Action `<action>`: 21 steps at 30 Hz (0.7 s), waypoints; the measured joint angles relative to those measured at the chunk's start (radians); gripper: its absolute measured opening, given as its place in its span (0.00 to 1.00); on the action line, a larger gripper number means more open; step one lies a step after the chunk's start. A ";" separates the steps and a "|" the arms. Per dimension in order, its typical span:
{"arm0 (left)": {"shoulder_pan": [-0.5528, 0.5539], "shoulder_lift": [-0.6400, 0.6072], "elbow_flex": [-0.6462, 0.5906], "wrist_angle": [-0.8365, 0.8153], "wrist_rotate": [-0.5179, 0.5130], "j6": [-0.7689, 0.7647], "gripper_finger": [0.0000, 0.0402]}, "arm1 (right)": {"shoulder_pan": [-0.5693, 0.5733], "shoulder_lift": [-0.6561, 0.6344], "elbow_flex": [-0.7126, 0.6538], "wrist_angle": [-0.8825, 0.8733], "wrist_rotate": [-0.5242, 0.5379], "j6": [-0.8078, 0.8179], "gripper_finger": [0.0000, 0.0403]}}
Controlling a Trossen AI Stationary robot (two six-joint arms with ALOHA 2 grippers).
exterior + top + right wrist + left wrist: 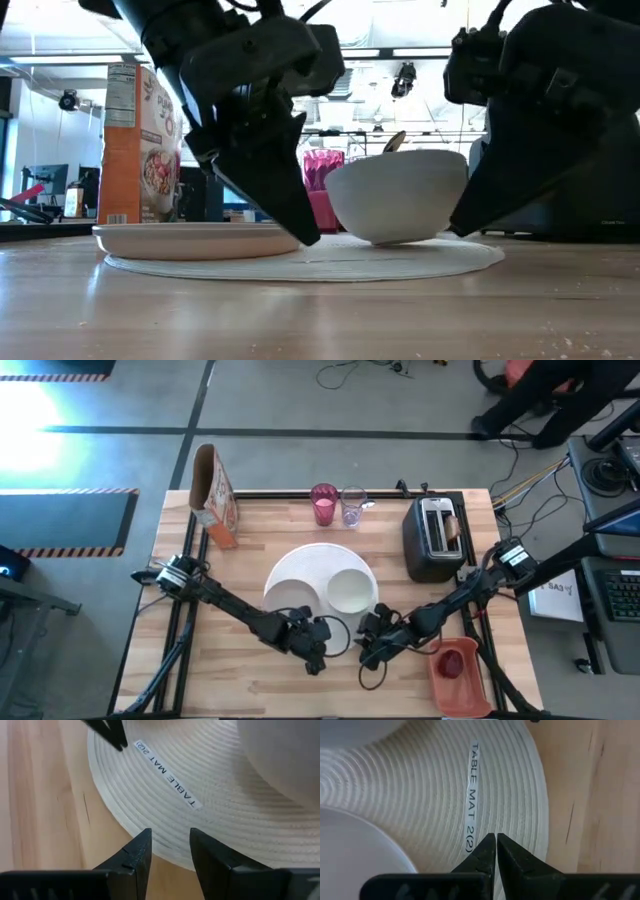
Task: Arrange a breakfast setting
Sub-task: Adjust the white placemat, then put the pink cup on the placemat to the top right of the gray plate
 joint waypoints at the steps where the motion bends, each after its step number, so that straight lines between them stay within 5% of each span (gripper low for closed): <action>1: 0.000 0.000 0.009 -0.015 -0.005 0.004 0.00 | 0.000 0.000 0.009 -0.018 -0.009 -0.006 0.31; 21: -0.021 -0.053 0.174 -0.267 -0.114 0.085 0.00 | 0.006 -0.111 0.250 -0.646 -0.041 -0.051 0.31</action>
